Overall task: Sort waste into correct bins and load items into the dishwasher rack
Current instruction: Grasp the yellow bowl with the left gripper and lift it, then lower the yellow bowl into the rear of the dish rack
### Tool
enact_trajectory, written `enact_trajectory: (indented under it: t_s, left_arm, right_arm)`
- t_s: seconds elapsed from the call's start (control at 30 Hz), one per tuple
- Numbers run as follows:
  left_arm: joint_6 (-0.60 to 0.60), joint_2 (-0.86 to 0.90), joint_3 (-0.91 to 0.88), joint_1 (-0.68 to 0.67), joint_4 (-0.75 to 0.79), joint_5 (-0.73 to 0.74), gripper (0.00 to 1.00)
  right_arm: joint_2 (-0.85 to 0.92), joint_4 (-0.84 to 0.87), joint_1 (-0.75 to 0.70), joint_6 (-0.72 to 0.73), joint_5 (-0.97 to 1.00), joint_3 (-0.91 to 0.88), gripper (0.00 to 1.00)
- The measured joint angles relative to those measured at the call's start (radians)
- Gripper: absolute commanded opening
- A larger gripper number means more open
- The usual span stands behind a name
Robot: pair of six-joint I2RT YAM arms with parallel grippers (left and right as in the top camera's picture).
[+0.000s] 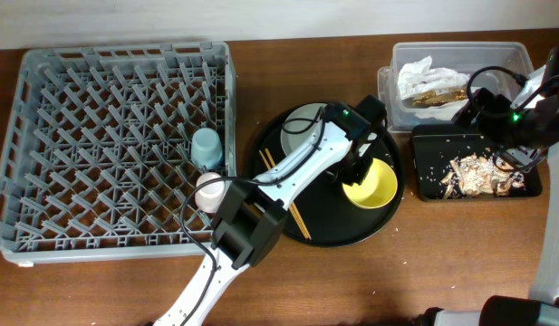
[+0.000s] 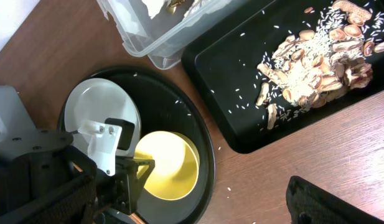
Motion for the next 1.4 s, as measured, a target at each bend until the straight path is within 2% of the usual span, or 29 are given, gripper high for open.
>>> enact_trajectory:
  t_s: [0.1, 0.17, 0.23, 0.3, 0.37, 0.53, 0.67, 0.77, 0.8, 0.83, 0.87, 0.93, 0.97, 1.1, 1.2, 1.27, 1.4]
  left_arm:
    - [-0.003, 0.001, 0.001, -0.001, -0.002, 0.001, 0.01]
    - [-0.002, 0.008, 0.056, 0.008, -0.089, 0.0, 0.01]
    - [-0.002, 0.032, 0.285, 0.058, -0.264, -0.01, 0.01]
    - [0.009, 0.031, 0.62, 0.171, -0.423, -0.083, 0.01]
    - [0.042, -0.009, 0.768, 0.272, -0.435, -0.188, 0.01]
    - [0.058, -0.122, 0.774, 0.47, -0.438, -0.328, 0.01]
    - [0.058, -0.198, 0.771, 0.546, -0.438, -0.491, 0.01]
    - [0.058, -0.43, 0.642, 0.543, -0.429, -0.516, 0.01]
    - [0.057, -0.575, 0.474, 0.542, -0.444, -0.531, 0.01]
    - [0.049, -0.617, 0.413, 0.542, -0.433, -0.546, 0.01]
    - [-0.011, -0.645, 0.29, 0.542, -0.44, -0.637, 0.01]
    - [-0.119, -0.616, 0.126, 0.547, -0.351, -0.849, 0.01]
    - [-0.161, -0.585, 0.037, 0.55, -0.223, -0.961, 0.01]
    - [-0.206, -0.575, -0.241, 0.55, 0.2, -1.248, 0.01]
    - [-0.209, -0.573, -0.338, 0.55, 0.386, -1.326, 0.01]
    - [-0.173, -0.567, -0.36, 0.548, 0.515, -1.32, 0.01]
    - [-0.129, -0.449, -0.36, 0.495, 0.59, -1.27, 0.01]
  right_arm:
    - [0.0, 0.002, 0.0, 0.001, 0.004, 0.0, 0.98]
    - [0.0, 0.002, 0.0, 0.001, 0.004, -0.002, 0.98]
    - [0.001, 0.002, 0.0, 0.001, -0.004, -0.004, 0.98]
    - [0.006, 0.003, 0.014, 0.0, -0.024, -0.004, 0.99]
    - [0.043, 0.005, 0.106, 0.0, -0.031, -0.004, 0.98]
    - [0.163, 0.051, 0.276, 0.0, -0.031, -0.004, 0.98]
    - [0.203, 0.053, 0.288, 0.0, -0.031, -0.004, 0.98]
    - [0.206, 0.08, 0.288, 0.001, -0.031, -0.004, 0.98]
    - [0.206, 0.092, 0.288, 0.001, -0.031, -0.004, 0.99]
    - [0.206, 0.092, 0.288, 0.001, -0.031, -0.004, 0.98]
    - [0.206, 0.093, 0.288, 0.0, -0.031, -0.004, 0.99]
    - [0.207, 0.093, 0.288, 0.0, -0.031, -0.005, 0.99]
    - [0.208, 0.093, 0.288, 0.001, -0.031, -0.005, 0.98]
    - [0.209, 0.094, 0.288, 0.001, -0.031, -0.005, 0.99]
    - [0.209, 0.093, 0.288, 0.0, -0.031, -0.005, 0.98]
    - [0.209, 0.093, 0.288, 0.001, -0.031, -0.005, 0.98]
    - [0.209, 0.093, 0.288, 0.001, -0.031, -0.005, 0.98]
